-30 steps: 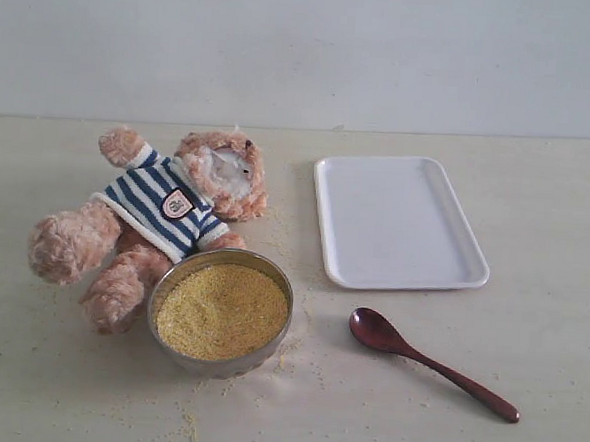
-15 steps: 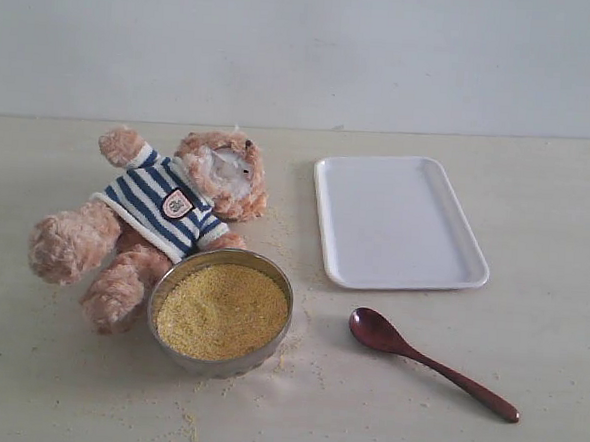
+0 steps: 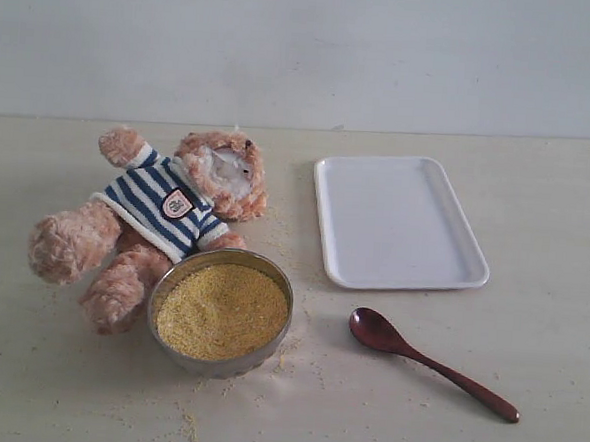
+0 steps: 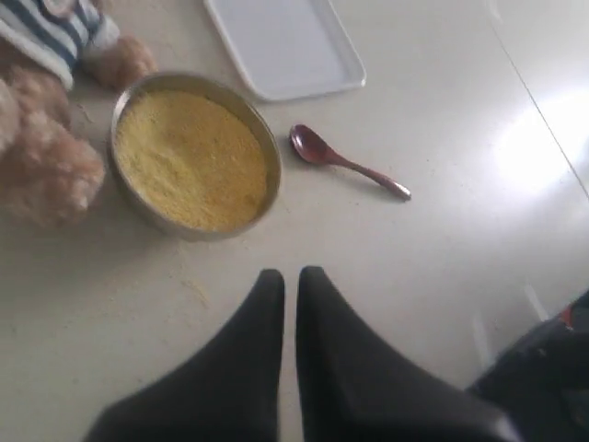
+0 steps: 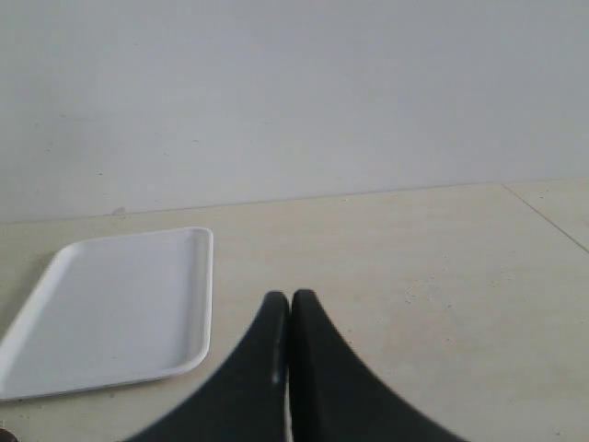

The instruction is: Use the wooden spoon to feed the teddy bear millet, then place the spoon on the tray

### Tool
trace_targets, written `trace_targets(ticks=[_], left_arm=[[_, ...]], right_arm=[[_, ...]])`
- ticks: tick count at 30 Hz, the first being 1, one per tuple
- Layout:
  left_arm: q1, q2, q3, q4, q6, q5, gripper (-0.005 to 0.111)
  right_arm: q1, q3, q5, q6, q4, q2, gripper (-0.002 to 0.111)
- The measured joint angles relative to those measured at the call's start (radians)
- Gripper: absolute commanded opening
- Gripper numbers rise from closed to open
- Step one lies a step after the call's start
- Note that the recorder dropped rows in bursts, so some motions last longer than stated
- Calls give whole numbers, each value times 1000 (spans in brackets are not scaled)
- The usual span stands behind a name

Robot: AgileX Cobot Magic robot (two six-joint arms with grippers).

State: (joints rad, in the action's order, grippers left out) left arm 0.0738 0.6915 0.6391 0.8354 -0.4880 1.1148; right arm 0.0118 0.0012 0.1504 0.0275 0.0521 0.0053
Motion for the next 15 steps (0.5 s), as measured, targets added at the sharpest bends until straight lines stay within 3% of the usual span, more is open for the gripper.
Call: trace_targets(ticks=[2, 4, 7, 8, 9, 15], left_arm=[[0, 42, 50, -11, -37, -77, 8], [0, 172, 147, -38, -51, -120, 25], [0, 320, 229, -39, -73, -123, 57], [0, 375, 257, -39, -80, -123, 79], [0, 470, 311, -39, -91, -130, 84], [0, 820, 478, -42, -186, -137, 84]], right_arm=[[0, 0, 0, 0, 0, 0, 0], [0, 0, 0, 0, 0, 0, 0], [0, 0, 0, 0, 0, 0, 0], [0, 0, 0, 0, 0, 0, 0], [0, 0, 0, 0, 0, 0, 0], [0, 0, 0, 0, 0, 0, 0]])
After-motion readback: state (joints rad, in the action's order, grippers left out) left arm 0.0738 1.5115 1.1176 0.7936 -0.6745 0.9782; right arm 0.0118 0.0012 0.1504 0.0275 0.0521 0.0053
